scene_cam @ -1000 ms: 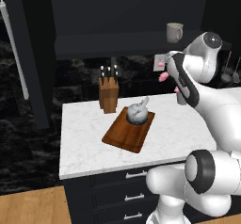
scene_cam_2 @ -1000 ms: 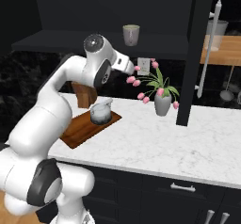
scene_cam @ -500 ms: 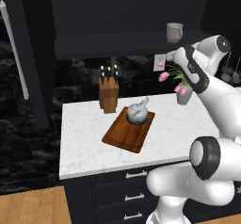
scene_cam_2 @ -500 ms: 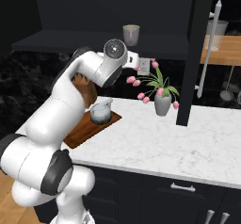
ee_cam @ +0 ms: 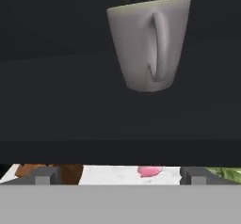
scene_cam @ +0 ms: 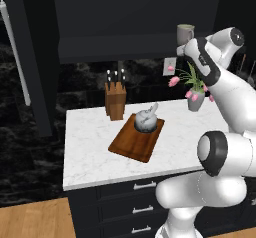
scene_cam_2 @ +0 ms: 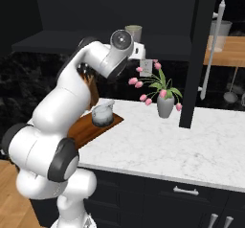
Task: Pick the kettle from the counter and place it on the tray. Then pick the mug from the cabinet and place it on the tray. Then close the cabinet doors.
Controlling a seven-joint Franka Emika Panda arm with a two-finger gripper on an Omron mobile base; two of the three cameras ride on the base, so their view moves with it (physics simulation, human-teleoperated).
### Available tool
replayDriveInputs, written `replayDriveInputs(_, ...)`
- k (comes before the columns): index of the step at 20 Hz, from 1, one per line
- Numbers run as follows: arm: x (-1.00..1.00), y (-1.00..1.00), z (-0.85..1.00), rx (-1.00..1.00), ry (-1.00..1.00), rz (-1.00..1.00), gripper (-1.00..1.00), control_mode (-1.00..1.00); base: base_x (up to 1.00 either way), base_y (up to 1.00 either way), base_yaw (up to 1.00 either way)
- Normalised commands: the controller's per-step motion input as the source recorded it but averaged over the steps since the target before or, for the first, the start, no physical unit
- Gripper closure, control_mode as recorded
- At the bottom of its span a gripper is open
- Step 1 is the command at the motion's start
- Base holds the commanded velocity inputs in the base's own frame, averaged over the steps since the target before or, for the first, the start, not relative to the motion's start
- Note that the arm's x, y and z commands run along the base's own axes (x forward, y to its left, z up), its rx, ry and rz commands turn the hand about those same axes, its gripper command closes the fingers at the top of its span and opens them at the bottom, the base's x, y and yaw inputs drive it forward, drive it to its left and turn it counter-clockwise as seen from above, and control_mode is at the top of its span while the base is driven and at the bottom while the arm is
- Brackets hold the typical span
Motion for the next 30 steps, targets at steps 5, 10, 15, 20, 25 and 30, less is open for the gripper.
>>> replayDriveInputs(5, 0.31, -0.04, 0.32, 0.0, 0.0, 0.0, -1.0, -1.0, 0.0, 0.0, 0.0)
replayDriveInputs(10, 0.28, -0.09, 0.3, 0.0, 0.01, 0.0, -1.0, -1.0, 0.0, 0.0, 0.0)
replayDriveInputs(15, 0.08, -0.13, 0.29, 0.0, 0.06, 0.0, -1.0, -1.0, 0.0, 0.0, 0.0)
replayDriveInputs(20, 0.13, -0.07, 0.03, 0.0, 0.01, 0.02, -1.0, -1.0, 0.0, 0.0, 0.0)
replayDriveInputs(25, 0.04, -0.1, -0.03, 0.0, 0.0, 0.02, -1.0, -1.0, 0.0, 0.0, 0.0)
replayDriveInputs(30, 0.03, 0.0, -0.18, 0.0, 0.0, 0.01, -1.0, -1.0, 0.0, 0.0, 0.0)
